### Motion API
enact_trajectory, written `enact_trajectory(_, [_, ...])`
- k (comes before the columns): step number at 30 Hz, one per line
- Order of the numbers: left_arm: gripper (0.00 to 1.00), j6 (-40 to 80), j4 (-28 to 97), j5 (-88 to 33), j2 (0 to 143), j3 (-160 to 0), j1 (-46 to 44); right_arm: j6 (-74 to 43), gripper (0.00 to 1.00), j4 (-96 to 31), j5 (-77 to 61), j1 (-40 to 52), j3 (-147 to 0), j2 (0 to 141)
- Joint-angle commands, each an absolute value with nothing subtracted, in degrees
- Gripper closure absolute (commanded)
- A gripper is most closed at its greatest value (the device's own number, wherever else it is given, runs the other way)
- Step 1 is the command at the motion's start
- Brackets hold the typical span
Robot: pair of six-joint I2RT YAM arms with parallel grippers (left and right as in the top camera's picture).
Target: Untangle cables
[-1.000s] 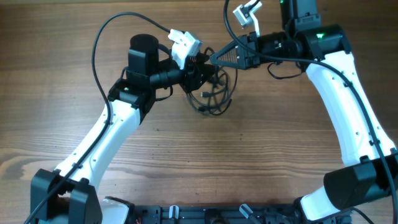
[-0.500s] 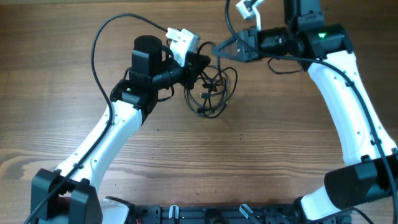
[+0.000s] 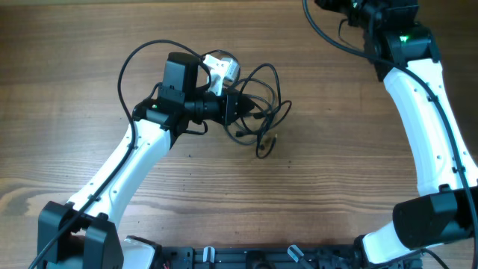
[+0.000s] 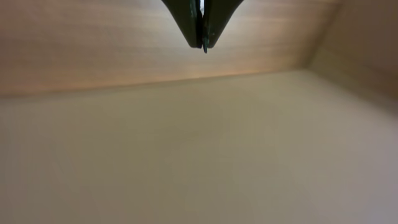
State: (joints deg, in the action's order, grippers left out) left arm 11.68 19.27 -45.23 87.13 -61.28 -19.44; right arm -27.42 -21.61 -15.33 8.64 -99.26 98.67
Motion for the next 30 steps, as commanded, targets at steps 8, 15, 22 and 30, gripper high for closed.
enact_trajectory(8, [0.96, 53.32, 4.67, -49.25, 87.11, -61.1, -13.1, 0.8, 0.46, -47.07, -36.64, 8.86, -100.16, 98.04])
enact_trajectory(15, [0.96, 69.65, -6.94, -50.0, 87.11, -61.1, -11.09, 9.26, 0.34, -48.93, -48.1, 9.82, -100.01, 98.08])
enact_trajectory(22, [0.96, 74.56, -8.45, -52.12, 87.11, -61.1, -13.04, 10.31, 0.37, -47.64, -47.75, 13.06, -100.01, 100.86])
enact_trajectory(30, [0.96, 78.91, -14.41, -57.39, 87.11, -61.1, -13.02, -0.43, 0.84, -39.83, -38.06, 13.45, -100.01, 105.56])
